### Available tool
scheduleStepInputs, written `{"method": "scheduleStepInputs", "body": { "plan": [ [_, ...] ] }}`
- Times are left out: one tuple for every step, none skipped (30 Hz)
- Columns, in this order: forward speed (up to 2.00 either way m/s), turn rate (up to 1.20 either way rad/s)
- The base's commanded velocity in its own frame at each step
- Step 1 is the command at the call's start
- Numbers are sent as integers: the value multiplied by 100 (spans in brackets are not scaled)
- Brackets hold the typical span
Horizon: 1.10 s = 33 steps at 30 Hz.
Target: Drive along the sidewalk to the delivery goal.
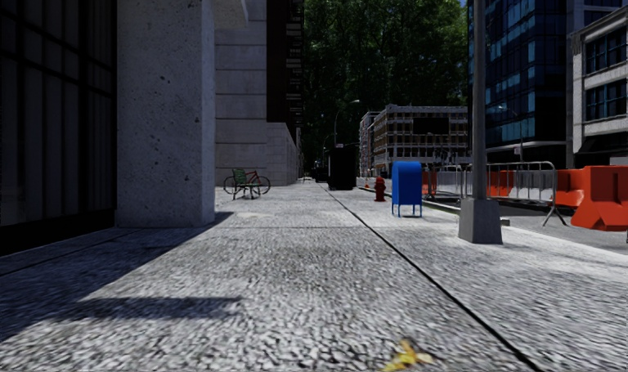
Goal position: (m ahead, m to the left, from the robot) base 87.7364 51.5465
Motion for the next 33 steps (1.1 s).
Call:
{"method": "scheduleStepInputs", "body": {
  "plan": [
    [200, 0],
    [200, 0],
    [200, 0],
    [200, 0],
    [200, 0],
    [200, 0],
    [200, 0],
    [200, 0],
    [200, 0],
    [200, 0],
    [200, 0],
    [200, 0],
    [200, 0],
    [200, 0],
    [200, 0],
    [200, 0],
    [200, 0],
    [200, 0],
    [200, 0],
    [200, 0],
    [200, 0],
    [200, 0],
    [200, 0],
    [200, 0],
    [200, 0],
    [200, 0],
    [200, 0],
    [200, 0],
    [200, 0],
    [200, 0],
    [200, 0],
    [200, 0],
    [200, 0]
  ]
}}
